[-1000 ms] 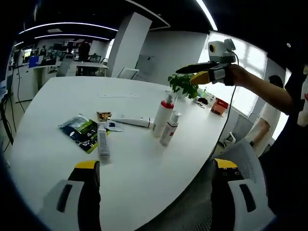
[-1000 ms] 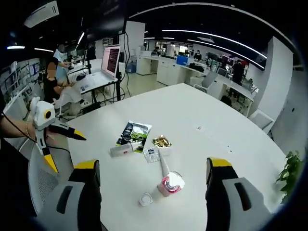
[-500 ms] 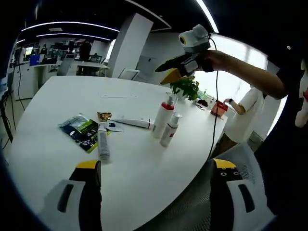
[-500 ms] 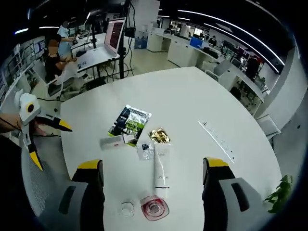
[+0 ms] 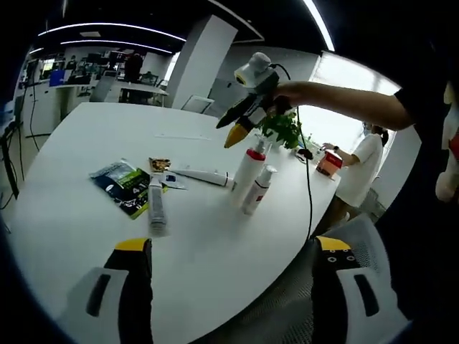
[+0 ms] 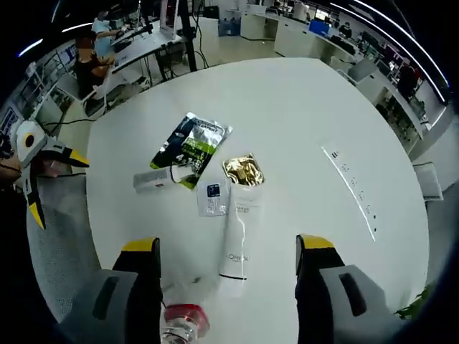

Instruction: Arrange the skincare products in the storage area until every visible bottle or jar stands upright without overlapping.

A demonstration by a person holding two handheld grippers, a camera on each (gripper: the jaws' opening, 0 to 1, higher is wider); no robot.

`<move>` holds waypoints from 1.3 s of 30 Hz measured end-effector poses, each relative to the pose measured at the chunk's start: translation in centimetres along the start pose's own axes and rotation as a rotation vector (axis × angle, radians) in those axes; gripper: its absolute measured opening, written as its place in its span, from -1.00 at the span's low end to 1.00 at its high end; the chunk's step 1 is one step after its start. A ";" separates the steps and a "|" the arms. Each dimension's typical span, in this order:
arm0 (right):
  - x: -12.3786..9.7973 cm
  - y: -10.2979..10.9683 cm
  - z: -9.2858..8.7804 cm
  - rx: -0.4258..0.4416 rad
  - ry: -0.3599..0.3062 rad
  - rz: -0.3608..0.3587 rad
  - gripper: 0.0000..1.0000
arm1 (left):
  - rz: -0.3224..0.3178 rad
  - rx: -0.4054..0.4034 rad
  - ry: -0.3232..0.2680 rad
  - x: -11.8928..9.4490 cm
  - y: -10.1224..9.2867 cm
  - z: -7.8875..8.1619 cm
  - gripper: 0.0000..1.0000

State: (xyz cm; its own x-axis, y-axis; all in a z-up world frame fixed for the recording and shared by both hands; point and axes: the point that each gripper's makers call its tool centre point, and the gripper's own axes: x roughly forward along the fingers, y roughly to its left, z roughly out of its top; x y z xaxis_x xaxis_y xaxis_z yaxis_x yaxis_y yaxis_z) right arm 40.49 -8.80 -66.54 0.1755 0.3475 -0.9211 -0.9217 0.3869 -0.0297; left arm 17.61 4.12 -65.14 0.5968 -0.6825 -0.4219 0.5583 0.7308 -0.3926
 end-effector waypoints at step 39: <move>10.5 -1.5 -3.0 -0.083 0.084 0.103 -0.15 | 0.068 -0.084 0.084 1.4 3.7 -1.3 0.66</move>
State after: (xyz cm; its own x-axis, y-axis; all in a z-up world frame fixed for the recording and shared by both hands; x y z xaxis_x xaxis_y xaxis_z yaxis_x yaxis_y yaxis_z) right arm 42.67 -8.26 -77.31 0.0521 0.3078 -0.9500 -0.9594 0.2796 0.0380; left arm 19.76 5.87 -68.19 0.5788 -0.6318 -0.5156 0.4659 0.7751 -0.4268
